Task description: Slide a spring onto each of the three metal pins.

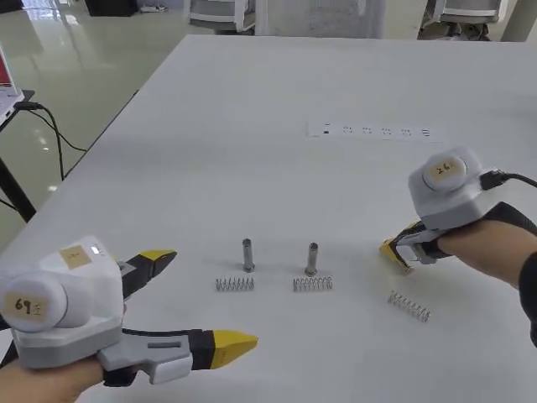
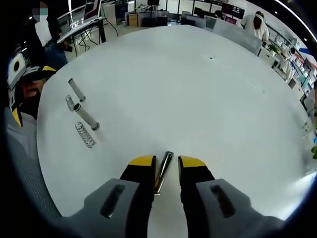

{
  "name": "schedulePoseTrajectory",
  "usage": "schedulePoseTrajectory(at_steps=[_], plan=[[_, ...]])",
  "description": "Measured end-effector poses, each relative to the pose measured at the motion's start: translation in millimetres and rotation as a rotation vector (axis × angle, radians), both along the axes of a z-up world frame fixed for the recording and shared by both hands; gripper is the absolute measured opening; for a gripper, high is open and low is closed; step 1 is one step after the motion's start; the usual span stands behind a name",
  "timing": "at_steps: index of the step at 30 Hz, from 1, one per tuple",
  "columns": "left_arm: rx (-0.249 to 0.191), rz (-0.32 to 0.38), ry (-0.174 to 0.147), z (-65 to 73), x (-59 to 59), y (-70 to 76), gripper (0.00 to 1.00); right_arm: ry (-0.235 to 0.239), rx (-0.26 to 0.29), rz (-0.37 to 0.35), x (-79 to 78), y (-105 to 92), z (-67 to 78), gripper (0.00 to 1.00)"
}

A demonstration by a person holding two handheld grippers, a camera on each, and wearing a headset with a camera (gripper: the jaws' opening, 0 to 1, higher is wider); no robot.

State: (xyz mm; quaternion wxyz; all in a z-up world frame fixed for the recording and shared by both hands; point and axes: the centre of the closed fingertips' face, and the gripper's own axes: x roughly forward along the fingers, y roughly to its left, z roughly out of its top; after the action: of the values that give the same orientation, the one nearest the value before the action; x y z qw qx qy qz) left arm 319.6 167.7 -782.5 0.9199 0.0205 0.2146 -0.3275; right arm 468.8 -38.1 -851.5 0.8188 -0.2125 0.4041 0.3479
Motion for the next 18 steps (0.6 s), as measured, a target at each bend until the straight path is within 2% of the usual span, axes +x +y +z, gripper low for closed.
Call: schedulePoseTrajectory(at_steps=[18], plan=[[-0.007,0.004,0.0,1.3,2.8,1.7,0.97,0.031,-0.05,-0.014,2.2,-1.8,-5.8,0.15]])
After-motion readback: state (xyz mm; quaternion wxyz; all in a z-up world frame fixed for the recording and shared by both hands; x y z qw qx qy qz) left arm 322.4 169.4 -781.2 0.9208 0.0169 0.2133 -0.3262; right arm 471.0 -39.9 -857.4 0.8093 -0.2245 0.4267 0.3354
